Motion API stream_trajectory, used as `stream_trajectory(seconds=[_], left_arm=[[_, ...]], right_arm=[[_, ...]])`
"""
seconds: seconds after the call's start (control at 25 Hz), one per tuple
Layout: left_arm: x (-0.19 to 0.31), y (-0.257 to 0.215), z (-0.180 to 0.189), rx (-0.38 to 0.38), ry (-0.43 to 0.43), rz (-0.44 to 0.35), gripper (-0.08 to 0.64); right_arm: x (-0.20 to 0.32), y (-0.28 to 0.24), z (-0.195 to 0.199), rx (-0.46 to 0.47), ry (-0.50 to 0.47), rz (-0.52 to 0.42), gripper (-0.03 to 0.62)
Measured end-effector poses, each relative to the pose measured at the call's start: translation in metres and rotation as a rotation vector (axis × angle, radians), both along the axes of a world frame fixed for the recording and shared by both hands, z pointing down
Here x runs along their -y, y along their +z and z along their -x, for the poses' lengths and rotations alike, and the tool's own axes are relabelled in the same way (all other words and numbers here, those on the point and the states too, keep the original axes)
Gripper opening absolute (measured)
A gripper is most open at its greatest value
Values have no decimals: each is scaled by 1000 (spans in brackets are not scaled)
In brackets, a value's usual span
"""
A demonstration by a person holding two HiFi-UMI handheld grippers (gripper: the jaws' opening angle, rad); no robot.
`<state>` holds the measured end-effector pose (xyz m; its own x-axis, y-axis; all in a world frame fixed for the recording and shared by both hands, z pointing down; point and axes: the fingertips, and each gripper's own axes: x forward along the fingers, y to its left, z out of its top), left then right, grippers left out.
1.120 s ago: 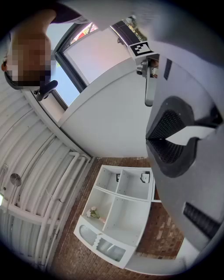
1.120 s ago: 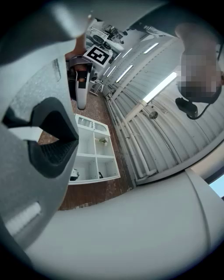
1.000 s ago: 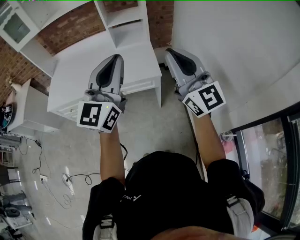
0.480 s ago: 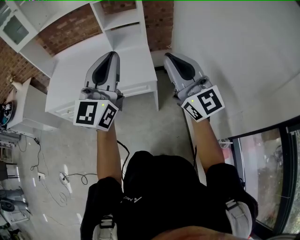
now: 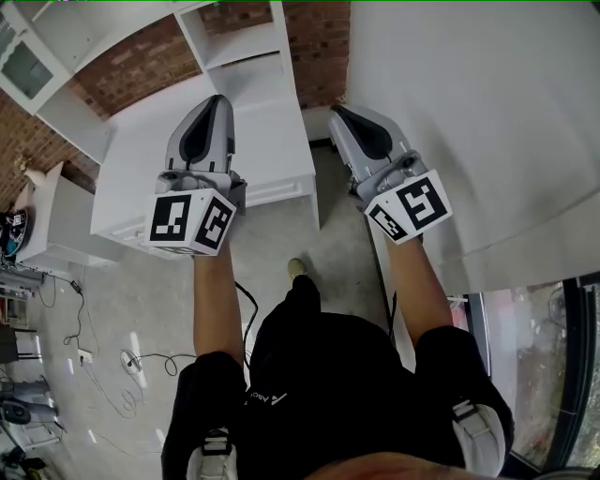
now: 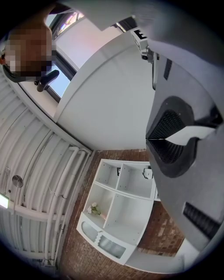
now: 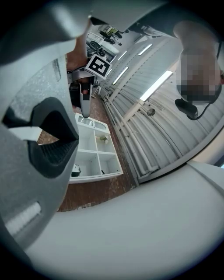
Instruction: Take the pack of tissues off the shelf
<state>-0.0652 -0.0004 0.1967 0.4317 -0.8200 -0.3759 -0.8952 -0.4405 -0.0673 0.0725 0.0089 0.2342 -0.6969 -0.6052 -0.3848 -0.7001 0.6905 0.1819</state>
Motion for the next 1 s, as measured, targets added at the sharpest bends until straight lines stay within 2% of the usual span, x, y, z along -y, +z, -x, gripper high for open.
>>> stream_trajectory(seconds=[0.24, 0.72, 1.0], left_arm=[[71, -8, 20, -23, -20, -12, 18], [251, -43, 64, -11, -29, -47, 229], [331, -62, 74, -3, -31, -43, 337]], right_arm=[[61, -3, 19, -39, 12, -16, 2], [219, -18, 74, -78, 54, -49, 2], [283, -26, 90, -91, 74, -66, 2]])
